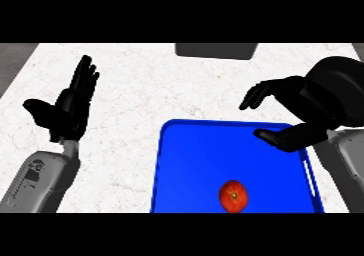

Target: Pick the tomato from the tray and place it in the pot

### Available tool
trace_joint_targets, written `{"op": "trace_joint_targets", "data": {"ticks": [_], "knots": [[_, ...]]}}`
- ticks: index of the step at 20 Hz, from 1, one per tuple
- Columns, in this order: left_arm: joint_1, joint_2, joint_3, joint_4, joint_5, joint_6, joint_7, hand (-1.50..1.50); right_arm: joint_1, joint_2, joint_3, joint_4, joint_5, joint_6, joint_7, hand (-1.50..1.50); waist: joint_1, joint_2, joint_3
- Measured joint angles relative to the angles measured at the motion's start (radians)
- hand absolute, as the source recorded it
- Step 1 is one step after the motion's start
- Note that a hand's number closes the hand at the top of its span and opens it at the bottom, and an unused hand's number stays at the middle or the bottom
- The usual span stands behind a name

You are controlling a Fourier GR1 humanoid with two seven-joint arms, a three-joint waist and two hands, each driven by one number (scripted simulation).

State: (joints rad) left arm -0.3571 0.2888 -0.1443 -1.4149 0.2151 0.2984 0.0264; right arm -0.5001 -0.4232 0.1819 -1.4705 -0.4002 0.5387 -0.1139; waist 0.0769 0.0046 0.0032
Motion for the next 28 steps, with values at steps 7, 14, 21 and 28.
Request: {"op": "trace_joint_targets", "data": {"ticks": [7, 14, 21, 28], "knots": [[-0.010, 0.013, 0.043, -0.026, 0.047, -0.042, -0.028, 0.00, -0.043, -0.104, 0.012, 0.024, 0.202, 0.172, -0.357, -1.50, -0.009, 0.016, 0.003], [0.012, 0.010, 0.051, -0.047, 0.054, -0.052, -0.037, 0.00, -0.079, -0.218, 0.135, -0.001, 0.477, 0.060, -0.528, -1.50, -0.021, 0.011, 0.001], [0.032, 0.022, 0.077, -0.050, 0.059, -0.064, -0.046, 0.00, -0.115, -0.277, 0.332, 0.000, 0.715, -0.073, -0.643, -1.50, -0.039, 0.004, -0.002], [0.069, 0.022, 0.088, -0.094, 0.047, -0.063, -0.023, 0.00, -0.115, -0.266, 0.451, 0.001, 0.844, -0.107, -0.635, -1.50, -0.061, -0.003, -0.003]]}}
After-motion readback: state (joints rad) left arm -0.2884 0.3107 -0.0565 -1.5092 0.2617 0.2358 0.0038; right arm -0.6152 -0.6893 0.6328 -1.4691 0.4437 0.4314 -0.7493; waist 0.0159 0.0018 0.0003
